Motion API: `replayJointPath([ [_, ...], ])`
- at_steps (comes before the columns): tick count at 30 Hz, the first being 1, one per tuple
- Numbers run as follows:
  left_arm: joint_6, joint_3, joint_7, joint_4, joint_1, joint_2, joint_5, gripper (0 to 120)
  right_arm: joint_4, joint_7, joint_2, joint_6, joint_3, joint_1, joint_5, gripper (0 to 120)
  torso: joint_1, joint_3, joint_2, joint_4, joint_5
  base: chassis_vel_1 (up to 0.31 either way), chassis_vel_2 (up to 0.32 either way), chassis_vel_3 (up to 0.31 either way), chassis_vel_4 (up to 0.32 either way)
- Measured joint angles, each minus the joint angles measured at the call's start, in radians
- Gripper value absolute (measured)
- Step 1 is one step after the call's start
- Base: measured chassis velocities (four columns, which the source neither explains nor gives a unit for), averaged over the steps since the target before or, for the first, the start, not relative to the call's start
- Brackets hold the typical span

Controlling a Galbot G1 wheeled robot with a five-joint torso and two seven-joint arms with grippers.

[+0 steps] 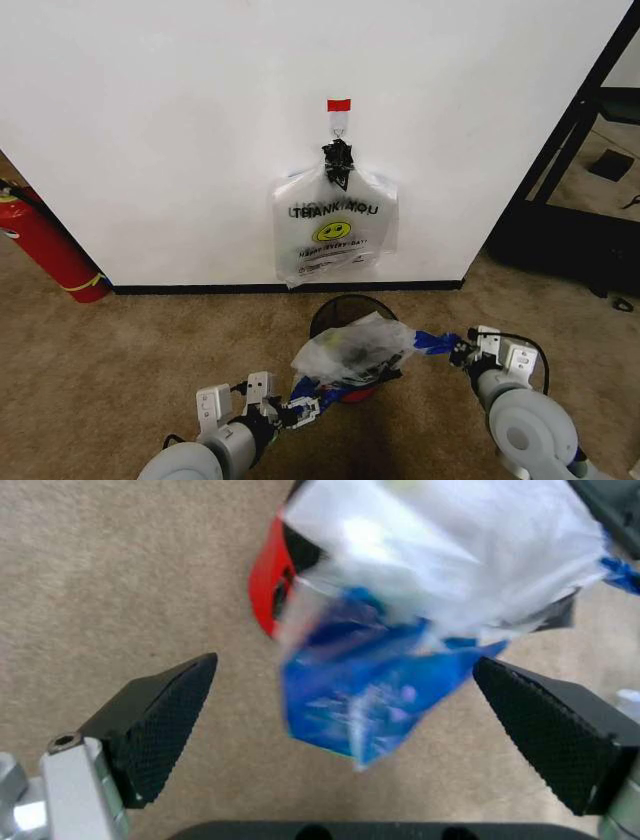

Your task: Pick up the garbage bag from the wall and place it over the trash bin.

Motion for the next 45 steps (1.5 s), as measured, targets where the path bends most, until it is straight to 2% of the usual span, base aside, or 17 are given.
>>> replayJointPath([
  [7,-0.006,-0.015,0.008,-0.014,0.010,0.010,0.074,100,-0.029,0.004,0.003,-0.009,-0.012,-0.004,-0.032,0,0.000,0.000,0.000,0.0000,0.0001,0.000,0.000,0.000,0.000],
  [10,-0.014,-0.030,0.026,-0.059,-0.004,0.014,0.122,100,-0.015,-0.015,0.004,0.016,0.006,-0.003,-0.034,12,0.000,0.000,0.000,0.0002,0.0001,0.000,0.000,0.000,0.000],
  [15,-0.016,-0.047,0.026,-0.091,-0.042,0.028,0.125,100,0.044,-0.076,-0.002,0.070,0.041,-0.041,-0.063,27,0.000,0.000,0.000,0.0002,0.0001,0.000,0.000,0.000,0.000],
  [16,-0.017,-0.053,0.025,-0.091,-0.075,0.032,0.119,100,0.083,-0.124,-0.007,0.095,0.063,-0.079,-0.102,34,0.000,0.000,0.000,0.0002,0.0000,0.000,0.000,0.000,0.000],
  [23,-0.011,-0.052,-0.001,-0.051,-0.200,0.037,0.043,100,0.188,-0.272,-0.034,0.142,0.133,-0.238,-0.282,55,0.000,0.000,0.000,-0.0006,-0.0003,0.000,0.000,0.000,0.000],
  [24,-0.007,-0.052,-0.009,-0.040,-0.225,0.040,0.026,100,0.193,-0.310,-0.042,0.150,0.150,-0.264,-0.327,61,0.000,0.000,0.000,0.0002,0.0000,0.000,0.000,0.000,0.000],
  [25,-0.005,-0.052,-0.012,-0.036,-0.235,0.041,0.019,100,0.194,-0.326,-0.044,0.151,0.160,-0.276,-0.339,64,0.000,0.000,0.000,0.0008,0.0001,0.000,0.000,0.000,0.000],
  [28,0.000,-0.048,-0.016,-0.026,-0.257,0.044,0.005,100,0.194,-0.348,-0.044,0.150,0.179,-0.299,-0.350,70,0.000,0.000,0.000,0.0003,0.0000,0.000,0.000,0.000,0.000],
  [29,0.003,-0.040,-0.016,-0.015,-0.279,0.046,-0.005,100,0.194,-0.362,-0.043,0.154,0.192,-0.314,-0.348,76,0.000,0.000,0.000,-0.0001,-0.0002,0.000,0.000,0.000,0.000],
  [32,0.008,-0.012,0.018,0.065,-0.348,0.043,-0.012,100,0.158,-0.436,-0.010,0.308,0.208,-0.342,-0.370,90,0.000,0.000,0.000,0.0004,0.0000,0.000,0.000,0.000,0.000],
  [34,0.026,0.005,0.045,0.116,-0.405,0.040,-0.026,100,0.155,-0.447,0.014,0.369,0.208,-0.344,-0.373,98,0.000,0.000,0.000,0.0003,0.0001,0.000,0.000,0.000,0.000],
  [37,0.048,0.020,0.061,0.159,-0.456,0.037,-0.050,100,0.164,-0.448,0.030,0.402,0.208,-0.347,-0.368,100,0.000,0.000,0.000,0.0001,0.0001,0.000,0.000,0.000,0.000],
  [38,0.092,0.054,0.076,0.226,-0.536,0.034,-0.089,100,0.181,-0.457,0.048,0.441,0.213,-0.354,-0.365,100,0.000,0.000,0.000,-0.0001,0.0000,0.000,0.000,0.000,0.000],
  [41,0.146,0.115,0.107,0.329,-0.654,0.025,-0.129,100,0.216,-0.489,0.067,0.488,0.238,-0.366,-0.345,100,0.000,0.000,0.000,0.0000,-0.0001,0.000,0.000,0.000,0.000],
  [45,0.177,0.169,0.139,0.384,-0.728,0.016,-0.146,98,0.232,-0.533,0.081,0.546,0.260,-0.375,-0.334,100,0.000,0.000,0.000,0.0000,-0.0001,0.000,0.000,0.000,0.000],
])
